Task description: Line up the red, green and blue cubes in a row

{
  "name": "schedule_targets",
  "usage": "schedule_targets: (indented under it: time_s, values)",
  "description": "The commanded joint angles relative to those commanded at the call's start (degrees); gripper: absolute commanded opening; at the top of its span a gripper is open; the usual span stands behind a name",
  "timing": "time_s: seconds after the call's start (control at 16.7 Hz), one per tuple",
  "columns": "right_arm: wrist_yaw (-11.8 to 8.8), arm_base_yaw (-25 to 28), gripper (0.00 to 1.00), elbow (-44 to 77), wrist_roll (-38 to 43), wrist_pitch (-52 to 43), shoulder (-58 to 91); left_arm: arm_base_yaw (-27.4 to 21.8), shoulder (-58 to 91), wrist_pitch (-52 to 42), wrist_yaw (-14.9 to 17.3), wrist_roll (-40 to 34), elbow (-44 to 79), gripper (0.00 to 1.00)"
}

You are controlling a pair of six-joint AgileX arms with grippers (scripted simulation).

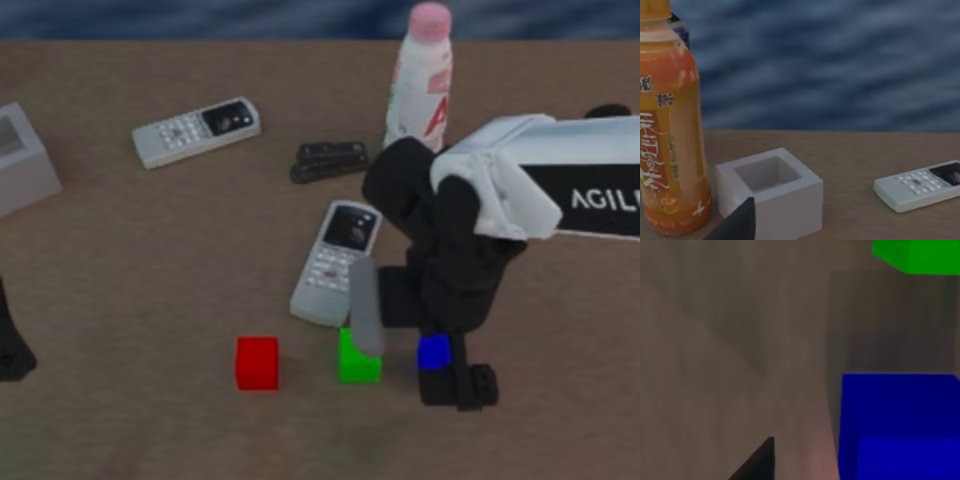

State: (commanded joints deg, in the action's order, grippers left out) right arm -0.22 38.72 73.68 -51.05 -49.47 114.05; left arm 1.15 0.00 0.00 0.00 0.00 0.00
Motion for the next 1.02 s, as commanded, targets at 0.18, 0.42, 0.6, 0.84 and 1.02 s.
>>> schedule_targets:
  time_s: [0.18, 0.42, 0.6, 0.84, 1.02]
  values:
    - [0.0, 0.0, 1.0, 0.0, 0.0, 0.0, 0.0, 0.0, 0.0, 0.0, 0.0, 0.0, 0.0, 1.0]
    - [0.0, -0.1, 1.0, 0.2, 0.0, -0.2, -0.1, 0.0, 0.0, 0.0, 0.0, 0.0, 0.0, 1.0]
    - [0.0, -0.1, 1.0, 2.9, 0.1, -4.2, -1.3, 0.0, 0.0, 0.0, 0.0, 0.0, 0.0, 1.0]
    - [0.0, 0.3, 1.0, 8.2, -0.2, -12.7, -4.1, 0.0, 0.0, 0.0, 0.0, 0.0, 0.0, 1.0]
    - [0.0, 0.3, 1.0, 9.7, -0.2, -14.8, -5.1, 0.0, 0.0, 0.0, 0.0, 0.0, 0.0, 1.0]
